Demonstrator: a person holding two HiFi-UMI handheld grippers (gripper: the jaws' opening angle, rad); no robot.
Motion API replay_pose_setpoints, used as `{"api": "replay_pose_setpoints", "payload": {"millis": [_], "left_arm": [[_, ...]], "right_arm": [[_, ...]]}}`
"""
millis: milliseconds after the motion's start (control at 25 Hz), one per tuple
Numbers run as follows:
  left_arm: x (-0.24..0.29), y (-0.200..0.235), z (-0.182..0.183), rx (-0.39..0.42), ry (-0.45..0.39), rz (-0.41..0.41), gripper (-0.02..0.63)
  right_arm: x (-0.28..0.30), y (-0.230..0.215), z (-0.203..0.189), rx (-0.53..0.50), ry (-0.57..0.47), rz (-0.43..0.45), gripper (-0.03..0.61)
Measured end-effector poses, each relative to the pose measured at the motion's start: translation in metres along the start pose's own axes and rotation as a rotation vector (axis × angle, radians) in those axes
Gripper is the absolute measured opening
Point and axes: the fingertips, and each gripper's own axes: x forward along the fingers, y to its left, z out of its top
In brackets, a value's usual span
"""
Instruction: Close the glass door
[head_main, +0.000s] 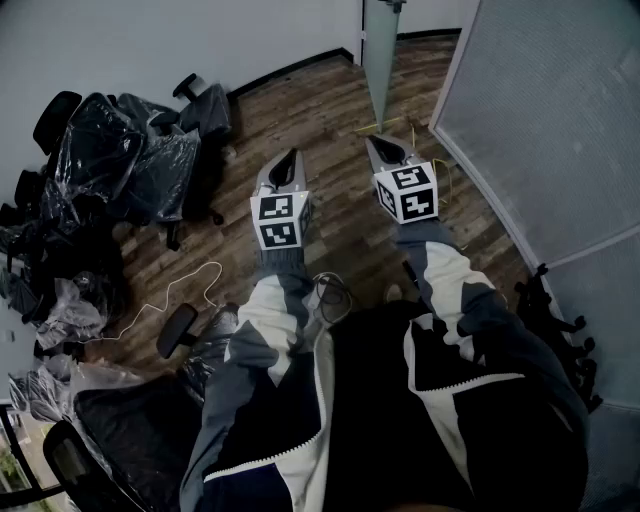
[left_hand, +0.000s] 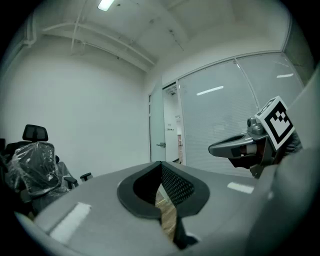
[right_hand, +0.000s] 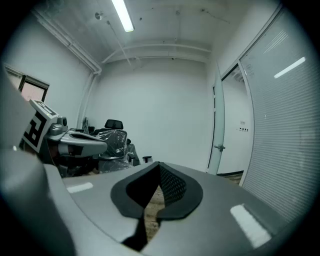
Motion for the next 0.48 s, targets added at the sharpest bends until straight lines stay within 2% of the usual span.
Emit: {"api": "replay_pose_setpoints", "payload": {"millis": [240,480], "left_arm": [[0.002,-0.019,0.001,0.004,0.001,-0.031,0.003],[0.003,-0.022,0.0,-0.003,0.002,-0.038,0.003]], "right_arm": [[-0.011,-0.003,-0.007,-0.008,0.013,-0.002,0.002],[-0.014,-0.002,-0.008,0.033,-0.003,0.022,0.003]]}}
